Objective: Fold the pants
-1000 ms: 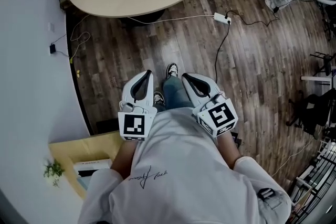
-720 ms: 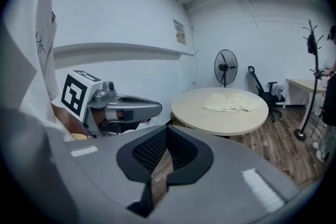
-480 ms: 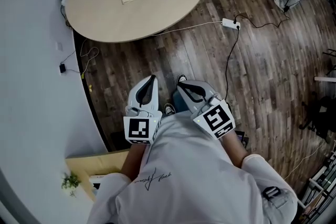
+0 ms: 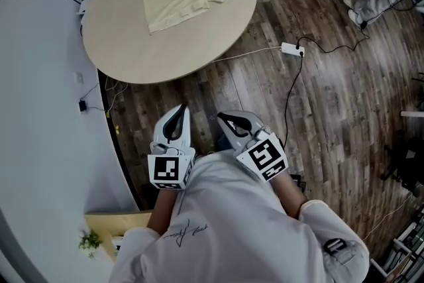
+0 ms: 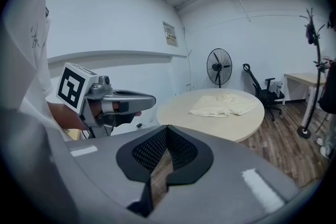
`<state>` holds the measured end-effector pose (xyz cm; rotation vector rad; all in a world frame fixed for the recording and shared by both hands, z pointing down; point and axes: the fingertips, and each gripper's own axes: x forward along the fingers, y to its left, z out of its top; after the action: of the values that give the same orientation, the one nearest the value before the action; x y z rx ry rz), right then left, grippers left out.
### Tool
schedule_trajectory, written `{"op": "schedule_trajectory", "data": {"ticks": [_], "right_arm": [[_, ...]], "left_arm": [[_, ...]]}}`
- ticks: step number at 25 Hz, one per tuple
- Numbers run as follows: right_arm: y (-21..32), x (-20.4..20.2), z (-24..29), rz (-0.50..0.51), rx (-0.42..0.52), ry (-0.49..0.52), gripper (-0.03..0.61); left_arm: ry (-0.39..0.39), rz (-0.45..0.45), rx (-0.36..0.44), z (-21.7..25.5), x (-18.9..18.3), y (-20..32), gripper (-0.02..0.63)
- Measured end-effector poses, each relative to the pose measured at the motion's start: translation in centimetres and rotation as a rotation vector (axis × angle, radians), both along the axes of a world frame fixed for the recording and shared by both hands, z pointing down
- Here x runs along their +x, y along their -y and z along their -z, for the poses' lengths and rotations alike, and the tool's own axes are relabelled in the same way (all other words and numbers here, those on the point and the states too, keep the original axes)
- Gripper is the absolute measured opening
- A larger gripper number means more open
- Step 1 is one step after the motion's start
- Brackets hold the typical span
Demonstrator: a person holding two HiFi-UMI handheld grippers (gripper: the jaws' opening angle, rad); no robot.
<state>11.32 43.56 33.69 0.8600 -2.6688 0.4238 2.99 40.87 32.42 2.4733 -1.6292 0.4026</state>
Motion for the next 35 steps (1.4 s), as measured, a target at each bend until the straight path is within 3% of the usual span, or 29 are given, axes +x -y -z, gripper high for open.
{"op": "schedule_trajectory", "data": {"ticks": [8,15,21,25,35], "right_arm": [[3.4,3.0,-0.8,-0.038,-0.014,-0.01,-0.006],[7.4,6.2,-0.3,-0.221,0.025,-0.006,-0.006],[11.1,7.3,-0.6,-0.31,0.025,-0.032,-0.006],[14.4,6.6,0.5,-0.354,0.089,-0.069,-0.006],[22.1,1.9,2.5,-0.363,0.097,-0.062,-0.006]], "left_arm": [[0.01,0.036,0.002,0.8,0.4,3.5,0.042],[0.019,0.043,-0.011,0.7,-0.9,6.5,0.041],[0.002,0.021,-0.027,-0.1,-1.7,10.5,0.041],[-0.006,0.002,-0.021,0.1,-2.6,14.5,0.041],[0.011,-0.091,0.031,2.9,-6.6,22.4,0.042]]}}
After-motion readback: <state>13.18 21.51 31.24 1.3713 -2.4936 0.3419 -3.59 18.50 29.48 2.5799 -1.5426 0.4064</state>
